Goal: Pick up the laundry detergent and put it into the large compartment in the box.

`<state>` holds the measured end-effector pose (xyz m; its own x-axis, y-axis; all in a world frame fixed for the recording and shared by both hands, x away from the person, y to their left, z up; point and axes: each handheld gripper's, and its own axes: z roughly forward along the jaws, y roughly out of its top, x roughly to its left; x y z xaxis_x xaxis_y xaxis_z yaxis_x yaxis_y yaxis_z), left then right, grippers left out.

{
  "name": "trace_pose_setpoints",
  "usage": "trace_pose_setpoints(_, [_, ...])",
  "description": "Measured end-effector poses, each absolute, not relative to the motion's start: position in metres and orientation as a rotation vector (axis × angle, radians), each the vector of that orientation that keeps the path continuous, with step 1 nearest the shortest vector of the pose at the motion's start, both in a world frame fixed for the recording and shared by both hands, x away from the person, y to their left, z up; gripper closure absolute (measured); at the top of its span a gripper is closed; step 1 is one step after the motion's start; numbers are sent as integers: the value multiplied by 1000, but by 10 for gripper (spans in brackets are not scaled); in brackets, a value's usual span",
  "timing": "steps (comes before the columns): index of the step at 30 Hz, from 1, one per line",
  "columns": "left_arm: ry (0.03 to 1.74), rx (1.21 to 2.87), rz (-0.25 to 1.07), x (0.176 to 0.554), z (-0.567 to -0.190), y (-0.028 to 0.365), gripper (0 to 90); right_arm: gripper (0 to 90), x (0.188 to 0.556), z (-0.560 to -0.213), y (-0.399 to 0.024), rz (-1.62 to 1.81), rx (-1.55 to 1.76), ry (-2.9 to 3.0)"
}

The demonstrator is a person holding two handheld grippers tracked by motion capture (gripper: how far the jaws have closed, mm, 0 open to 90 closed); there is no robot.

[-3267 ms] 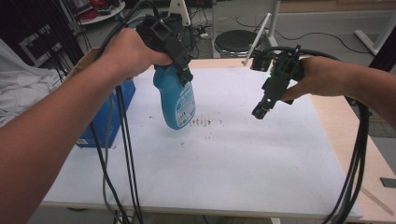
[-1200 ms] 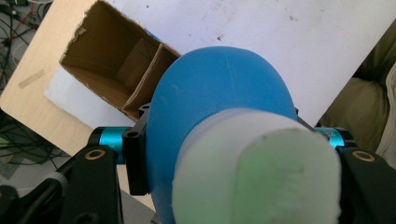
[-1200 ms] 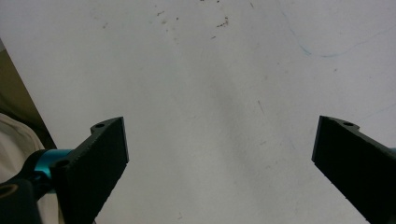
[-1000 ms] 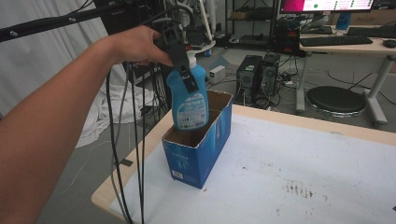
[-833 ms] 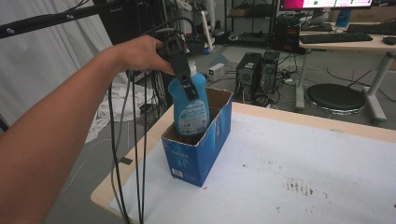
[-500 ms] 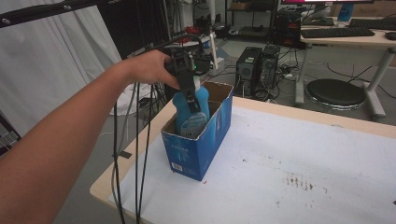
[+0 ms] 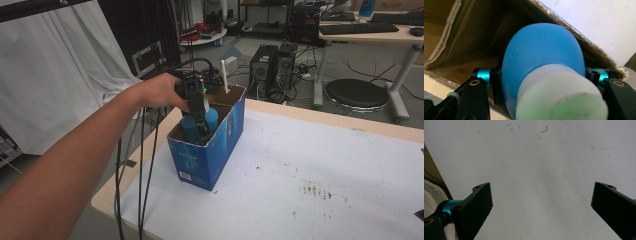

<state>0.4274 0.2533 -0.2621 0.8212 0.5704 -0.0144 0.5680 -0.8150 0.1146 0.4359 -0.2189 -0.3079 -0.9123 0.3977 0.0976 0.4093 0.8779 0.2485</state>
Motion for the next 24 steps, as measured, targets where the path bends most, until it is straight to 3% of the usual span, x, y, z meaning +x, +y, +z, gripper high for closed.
trace_pose_setpoints(24, [951, 2896, -15, 434, -282, 257, 376, 27, 436, -314, -219, -406, -648, -2989])
